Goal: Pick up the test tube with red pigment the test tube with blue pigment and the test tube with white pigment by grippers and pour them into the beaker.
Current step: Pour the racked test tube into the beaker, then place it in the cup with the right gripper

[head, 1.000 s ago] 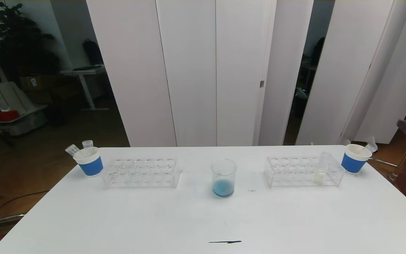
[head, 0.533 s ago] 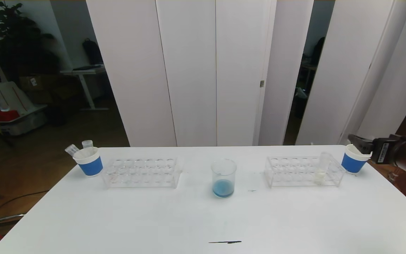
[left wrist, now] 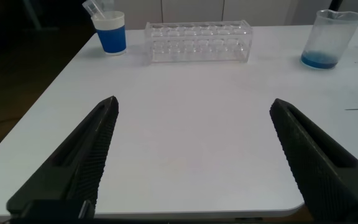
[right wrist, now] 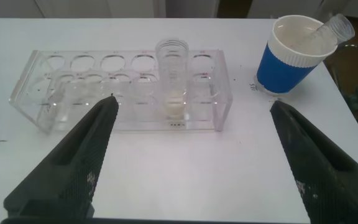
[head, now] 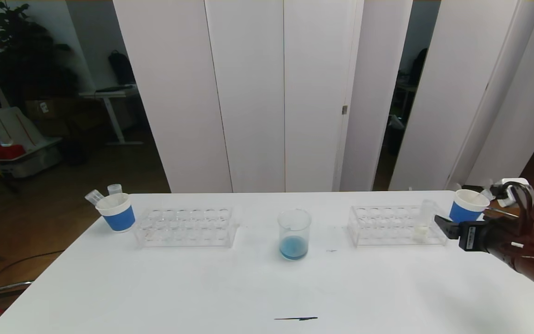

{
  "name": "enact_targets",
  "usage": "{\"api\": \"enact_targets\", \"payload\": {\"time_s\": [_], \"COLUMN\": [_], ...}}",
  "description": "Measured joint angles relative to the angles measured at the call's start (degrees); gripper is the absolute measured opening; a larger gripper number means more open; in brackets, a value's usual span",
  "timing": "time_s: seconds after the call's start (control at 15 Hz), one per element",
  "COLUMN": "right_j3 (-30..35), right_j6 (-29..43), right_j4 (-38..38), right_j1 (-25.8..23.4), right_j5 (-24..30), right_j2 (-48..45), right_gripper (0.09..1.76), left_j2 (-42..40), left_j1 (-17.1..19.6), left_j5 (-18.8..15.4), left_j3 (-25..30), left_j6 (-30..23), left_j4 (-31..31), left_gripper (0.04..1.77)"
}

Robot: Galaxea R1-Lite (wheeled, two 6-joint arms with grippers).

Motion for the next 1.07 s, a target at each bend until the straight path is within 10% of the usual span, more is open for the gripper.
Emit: {"api": "enact_targets", "payload": {"time_s": [1.07], "right_j3": [-16.26], "right_j6": [-1.6], "right_j4": [-3.11], "right_j1": [2.18], "right_j5": [0.17], "right_j2": [19.6], "right_gripper": [1.75], "left_j2": [0.0], "left_j1": [0.01], "left_j5": [0.02], "left_j3": [0.0], "left_j6": [0.0], "left_j4": [0.01], "left_gripper": [1.74]}}
